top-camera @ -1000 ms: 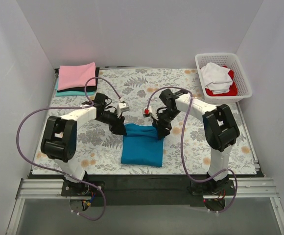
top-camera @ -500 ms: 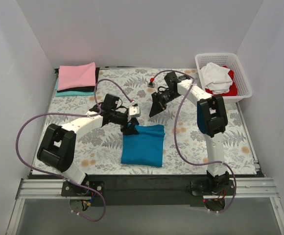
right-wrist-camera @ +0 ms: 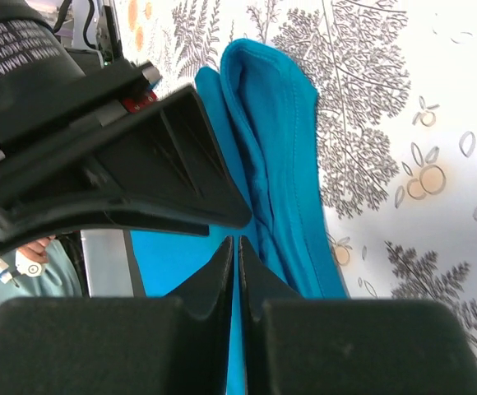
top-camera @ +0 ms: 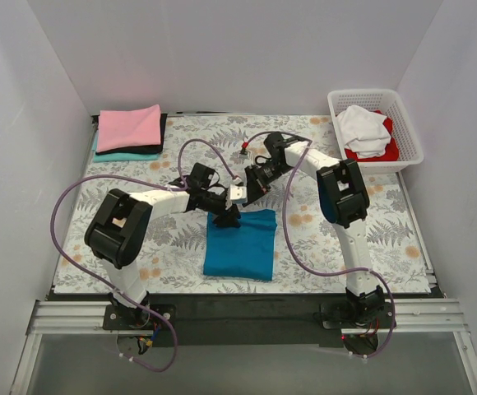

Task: Fold and stack the t-shirts
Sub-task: Fold the tshirt

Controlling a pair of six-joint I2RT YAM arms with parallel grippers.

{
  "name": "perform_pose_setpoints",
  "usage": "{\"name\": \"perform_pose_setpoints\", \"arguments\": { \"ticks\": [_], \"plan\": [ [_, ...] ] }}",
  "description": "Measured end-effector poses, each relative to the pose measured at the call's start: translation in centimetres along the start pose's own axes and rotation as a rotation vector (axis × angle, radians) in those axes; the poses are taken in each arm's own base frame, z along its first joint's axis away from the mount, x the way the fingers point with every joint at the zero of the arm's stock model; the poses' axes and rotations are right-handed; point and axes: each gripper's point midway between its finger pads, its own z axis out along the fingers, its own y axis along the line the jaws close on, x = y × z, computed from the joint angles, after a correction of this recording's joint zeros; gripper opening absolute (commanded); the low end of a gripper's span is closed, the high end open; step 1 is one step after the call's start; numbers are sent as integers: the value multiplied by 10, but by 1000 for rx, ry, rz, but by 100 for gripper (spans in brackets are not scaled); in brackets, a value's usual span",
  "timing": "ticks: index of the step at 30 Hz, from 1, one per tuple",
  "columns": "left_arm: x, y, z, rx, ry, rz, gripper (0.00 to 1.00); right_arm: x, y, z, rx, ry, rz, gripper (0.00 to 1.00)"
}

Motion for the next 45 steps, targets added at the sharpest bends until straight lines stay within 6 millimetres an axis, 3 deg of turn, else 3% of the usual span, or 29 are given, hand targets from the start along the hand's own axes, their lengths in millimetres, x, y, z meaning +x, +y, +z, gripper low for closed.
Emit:
{"name": "perform_pose_setpoints", "arguments": {
  "ticks": [6, 8, 13, 17, 22, 28, 38, 43, 45],
  "plan": [
    [3, -4, 5, 15, 17, 18, 5, 5, -6, 16, -11, 26, 2, 7],
    [4, -4, 5, 16, 21, 27, 0, 11, -12, 25, -16, 44, 17, 7],
    [-6, -6, 1, -6, 19, 77, 0, 29, -27, 44, -22, 92, 45, 6],
    [-24, -12, -12, -49, -5, 145, 0, 38, -23, 49, -59, 101, 45, 6],
    [-43, -3, -20, -112, -36, 212, 0, 47, -18, 51, -104, 99, 51, 6],
    [-45, 10, -21, -159, -31, 239, 0, 47, -18, 51, -110, 95, 24, 6],
    [-30, 25, -19, -191, 0, 248, 0, 48, -18, 51, -112, 94, 19, 8],
    [-32, 30, -20, -219, -8, 277, 34, 47, -17, 51, -111, 95, 20, 11],
    [-34, 29, -22, -235, -17, 281, 35, 47, -17, 50, -106, 98, 20, 11]
  ]
}}
